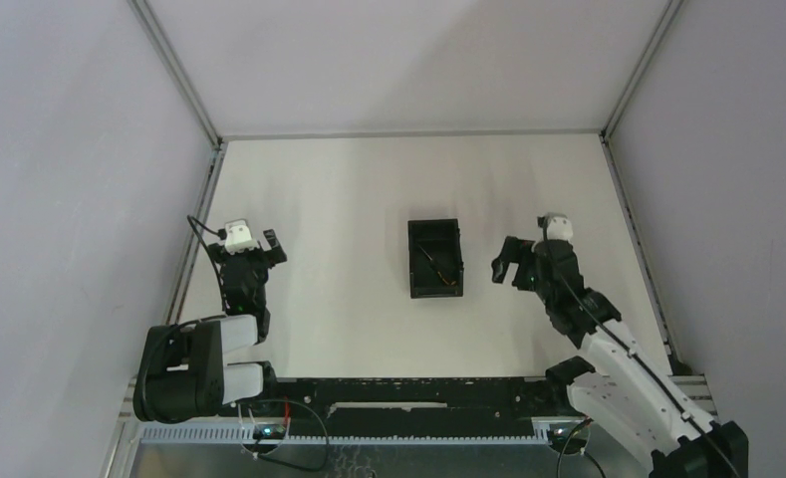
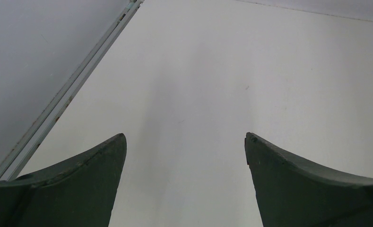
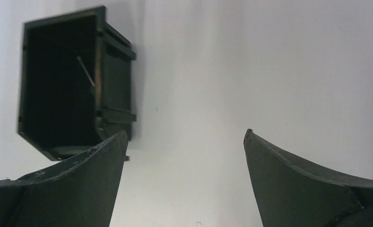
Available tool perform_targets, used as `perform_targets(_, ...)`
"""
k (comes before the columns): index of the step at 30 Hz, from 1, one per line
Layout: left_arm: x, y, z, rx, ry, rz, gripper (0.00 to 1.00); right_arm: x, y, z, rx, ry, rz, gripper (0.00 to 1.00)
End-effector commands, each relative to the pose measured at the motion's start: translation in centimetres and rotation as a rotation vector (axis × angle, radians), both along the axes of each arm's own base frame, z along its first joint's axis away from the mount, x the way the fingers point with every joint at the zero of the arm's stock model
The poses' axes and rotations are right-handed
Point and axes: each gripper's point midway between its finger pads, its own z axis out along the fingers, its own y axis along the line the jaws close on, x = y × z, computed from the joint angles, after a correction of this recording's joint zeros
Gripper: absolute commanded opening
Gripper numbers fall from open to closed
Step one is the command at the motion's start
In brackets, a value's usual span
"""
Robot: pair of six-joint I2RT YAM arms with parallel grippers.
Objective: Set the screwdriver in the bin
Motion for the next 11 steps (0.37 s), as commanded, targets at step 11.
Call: perform_targets(11, 1.2, 0.0, 2.7, 0.022, -0.079, -0.001, 1.00, -0.2, -1.4, -2.5, 0.161, -0.121, -0.117, 1.00)
